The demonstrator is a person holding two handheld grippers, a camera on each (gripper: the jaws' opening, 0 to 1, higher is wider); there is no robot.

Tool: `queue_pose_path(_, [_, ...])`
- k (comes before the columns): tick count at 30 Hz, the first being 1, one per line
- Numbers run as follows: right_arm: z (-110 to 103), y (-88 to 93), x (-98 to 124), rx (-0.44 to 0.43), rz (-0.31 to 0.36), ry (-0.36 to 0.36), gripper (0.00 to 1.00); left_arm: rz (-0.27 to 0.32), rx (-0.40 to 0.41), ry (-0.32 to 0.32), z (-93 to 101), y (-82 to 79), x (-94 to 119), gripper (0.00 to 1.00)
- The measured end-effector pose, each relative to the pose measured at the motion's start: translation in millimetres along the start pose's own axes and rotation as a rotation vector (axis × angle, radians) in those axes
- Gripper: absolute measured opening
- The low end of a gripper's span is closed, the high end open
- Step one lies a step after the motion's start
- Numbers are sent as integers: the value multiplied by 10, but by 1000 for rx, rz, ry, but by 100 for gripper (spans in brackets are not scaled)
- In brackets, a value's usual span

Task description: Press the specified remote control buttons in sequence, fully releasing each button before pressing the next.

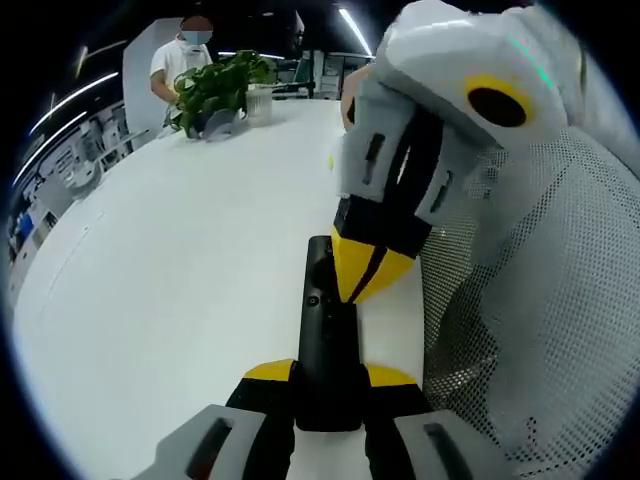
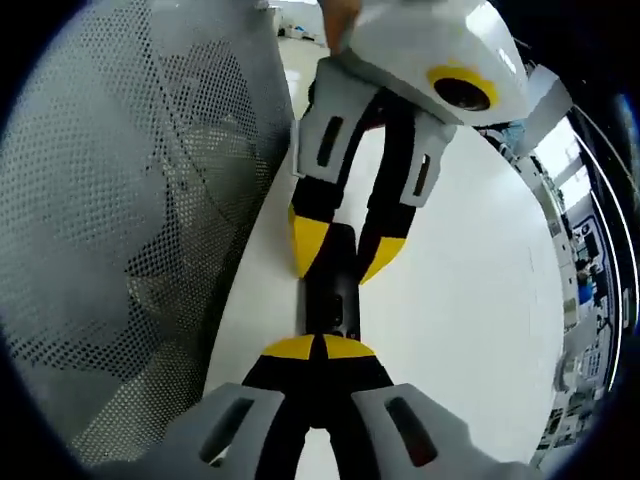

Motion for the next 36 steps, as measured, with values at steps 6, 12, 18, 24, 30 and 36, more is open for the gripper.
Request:
queue_pose_path(6, [-57,-83,-10,120,-105,97,0,0,1,-3,5,-4,1,24])
queue_pose_path(12, [-65,-188,-65,208,-256,94,0,-4,-18,-15,14,-4,-11,24])
queue_pose_path(18, [-89,-208,-80,260,-303,108,0,9,-2,-8,6,1,-6,24])
queue_pose_path(24, [-111,-179,-68,327,-277,144,0,3,-10,-15,11,-5,-11,24])
queue_pose_path(30, [29,-50,-20,-125,-76,23,0,-3,-10,-16,12,-10,-11,24])
queue_pose_path(36, [151,115,3,-448,55,-46,0,-5,-15,-17,15,-10,-10,24])
Point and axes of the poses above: the point that each gripper's makers call its tool centre point, and the gripper's own axes: x roughly backward along the fingers, z roughly to its right, y roughly out of its underside, the point moved 8 cm from there along x, roughly backward along the fingers, and after that the axes turned 5 degrees about -z, right-handed, at the moved point
